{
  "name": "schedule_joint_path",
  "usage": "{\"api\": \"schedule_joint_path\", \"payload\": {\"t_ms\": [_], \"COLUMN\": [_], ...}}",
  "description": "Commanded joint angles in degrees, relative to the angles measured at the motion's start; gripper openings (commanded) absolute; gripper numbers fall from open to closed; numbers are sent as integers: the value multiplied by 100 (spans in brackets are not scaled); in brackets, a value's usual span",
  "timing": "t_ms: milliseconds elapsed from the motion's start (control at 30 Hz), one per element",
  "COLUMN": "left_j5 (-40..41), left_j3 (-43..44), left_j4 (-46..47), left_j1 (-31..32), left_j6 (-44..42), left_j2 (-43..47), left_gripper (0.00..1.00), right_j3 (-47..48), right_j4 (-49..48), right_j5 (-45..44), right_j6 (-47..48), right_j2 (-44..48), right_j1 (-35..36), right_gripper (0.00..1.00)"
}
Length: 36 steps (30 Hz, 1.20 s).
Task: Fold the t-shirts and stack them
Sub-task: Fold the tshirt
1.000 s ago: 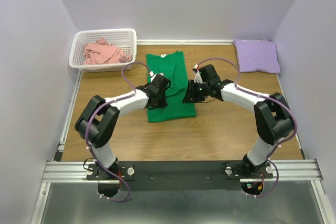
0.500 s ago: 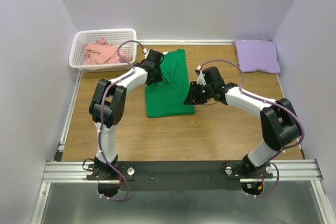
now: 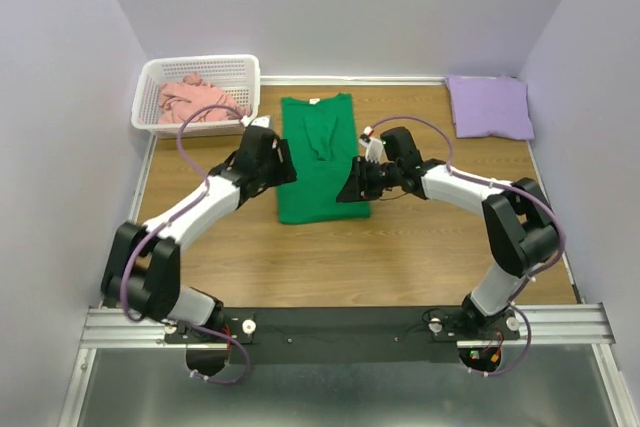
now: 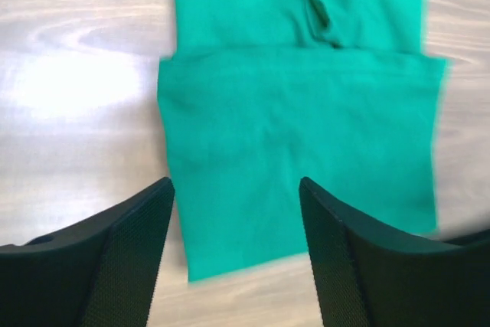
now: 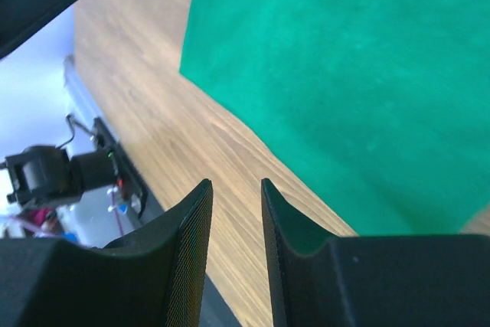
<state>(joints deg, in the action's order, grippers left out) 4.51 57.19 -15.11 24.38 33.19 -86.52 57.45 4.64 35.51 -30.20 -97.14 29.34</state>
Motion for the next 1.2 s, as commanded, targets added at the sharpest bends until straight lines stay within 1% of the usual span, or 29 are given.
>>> {"api": "schedule_joint_path", "payload": {"t_ms": [0, 33, 67, 100, 200, 267, 333, 367, 433, 500, 567, 700, 833, 867, 900, 933, 1000, 1033, 1167], "left_j5": [-659, -906, -908, -1091, -1172, -1224, -1269, -1147, -1032, -892, -908, -891, -785, -820, -847, -847, -847, -847, -838], "left_j3": [-1197, -1358, -1499, -1700, -1878, -1896, -1965, -2001, -2106, -2168, -2212, -2387, -2397, -2370, -2318, -2274, -2073, -1993, -1353], "left_j4": [825, 1043, 1159, 1264, 1485, 1485, 1485, 1485, 1468, 1292, 1239, 1012, 668, 563, 519, 405, 290, 255, 376], "left_j1": [14, 14, 14, 14, 23, 23, 23, 23, 23, 23, 23, 23, 23, 23, 23, 31, 32, 32, 23], "left_j6": [223, 249, 258, 258, 241, 232, 302, 337, 443, 521, 592, 776, 733, 733, 724, 724, 741, 742, 637], "left_j2": [784, 829, 839, 821, 637, 312, 49, -5, -119, -163, -146, 117, 555, 653, 776, 995, 1207, 1364, 1384], "left_gripper": [69, 67, 65, 64, 59, 48, 46, 45, 38, 38, 37, 36, 37, 39, 42, 50, 59, 66, 67], "right_j3": [-155, -181, -208, -260, -366, -498, -690, -787, -1137, -1314, -1552, -1903, -1957, -1914, -1739, -1642, -1405, -1177, -578], "right_j4": [-630, -779, -850, -929, -1176, -1352, -1562, -1685, -2131, -2274, -2284, -2275, -1934, -1828, -1714, -1504, -1370, -1318, -1300], "right_j5": [816, 870, 940, 1045, 1169, 1213, 1292, 1327, 1467, 1608, 1617, 1582, 1512, 1477, 1459, 1450, 1503, 1512, 1521], "right_j6": [-126, -153, -171, -188, -180, -162, -153, -162, -328, -338, -233, -188, -285, -285, -276, -259, -285, -355, -452], "right_j2": [-400, -463, -533, -586, -814, -1087, -1297, -1481, -1649, -1895, -1949, -1633, -940, -642, -526, -334, -227, -200, -252], "right_j1": [-34, -51, -69, -121, -209, -341, -508, -578, -868, -1088, -1281, -1370, -1379, -1370, -1370, -1370, -1379, -1379, -1379], "right_gripper": [40, 40, 40, 40, 40, 40, 40, 40, 40, 40, 40, 40, 40, 41, 42, 43, 44, 45, 45]}}
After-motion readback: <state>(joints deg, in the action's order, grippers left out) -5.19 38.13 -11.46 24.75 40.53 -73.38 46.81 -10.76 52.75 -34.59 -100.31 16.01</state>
